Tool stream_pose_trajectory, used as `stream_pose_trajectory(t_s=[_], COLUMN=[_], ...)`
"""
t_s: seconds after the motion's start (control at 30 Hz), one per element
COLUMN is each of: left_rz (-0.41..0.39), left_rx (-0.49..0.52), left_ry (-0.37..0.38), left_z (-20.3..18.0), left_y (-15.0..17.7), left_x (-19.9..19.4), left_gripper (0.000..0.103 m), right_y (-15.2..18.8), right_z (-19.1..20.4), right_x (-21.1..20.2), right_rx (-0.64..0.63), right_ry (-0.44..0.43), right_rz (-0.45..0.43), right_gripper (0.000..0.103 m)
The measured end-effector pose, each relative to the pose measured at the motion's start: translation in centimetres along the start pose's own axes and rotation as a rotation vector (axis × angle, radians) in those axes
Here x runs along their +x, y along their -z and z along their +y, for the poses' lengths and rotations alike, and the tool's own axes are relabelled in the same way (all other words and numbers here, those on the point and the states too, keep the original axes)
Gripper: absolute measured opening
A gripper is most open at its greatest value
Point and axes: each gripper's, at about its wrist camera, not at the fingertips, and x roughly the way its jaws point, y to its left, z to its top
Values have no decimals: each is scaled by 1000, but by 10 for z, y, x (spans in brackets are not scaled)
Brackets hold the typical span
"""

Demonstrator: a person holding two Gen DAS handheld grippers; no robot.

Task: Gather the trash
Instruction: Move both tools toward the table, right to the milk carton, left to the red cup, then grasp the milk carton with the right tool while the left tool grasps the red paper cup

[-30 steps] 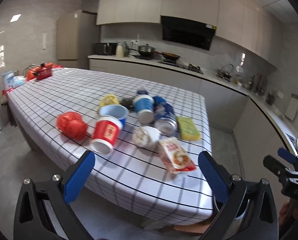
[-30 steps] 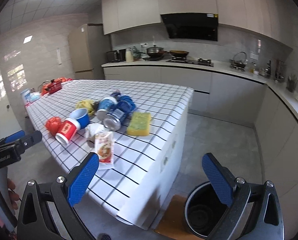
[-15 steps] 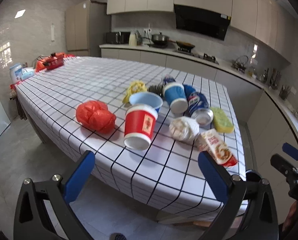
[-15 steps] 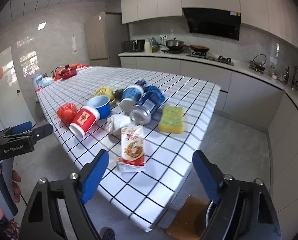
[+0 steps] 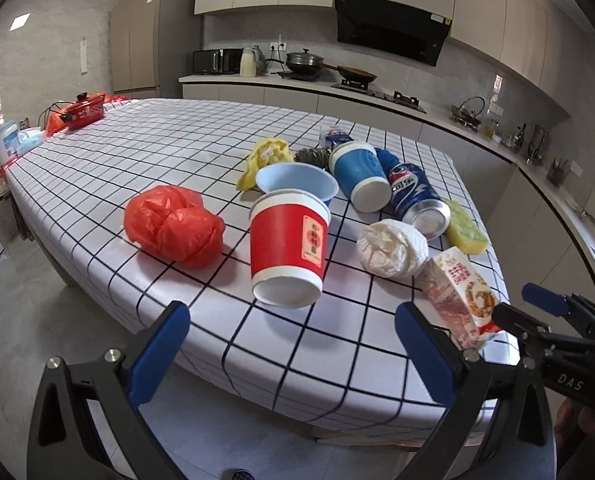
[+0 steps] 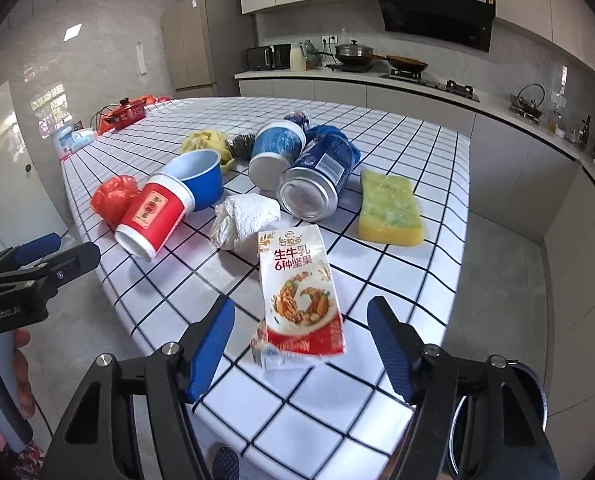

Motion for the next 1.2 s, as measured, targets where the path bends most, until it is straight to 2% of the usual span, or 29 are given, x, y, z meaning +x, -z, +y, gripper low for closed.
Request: stream_pose_trajectory(t_s=[0.27,0.6,0.8,0.87,1.2], left_rz=[44,96,116,124,86], left_rx=[23,37,39,39,68], left_ry=[21,63,77,88,118], left_z=[5,5,8,9,7], left_y=[-8,-19,-19,-19,-22], left_x=[38,73,79,81,51], left_gripper=[101,93,83,62,60], right_y=[-13,-34,-33,-32,-38], right_z=[6,-2,-2,-3,-2], right_x=[48,92,83,85,71], right_rx=[2,91,113,123,148], right_ry=[40,64,88,77,77], right_rz=[43,84,73,88,49], right_gripper=[70,60,60,54,53])
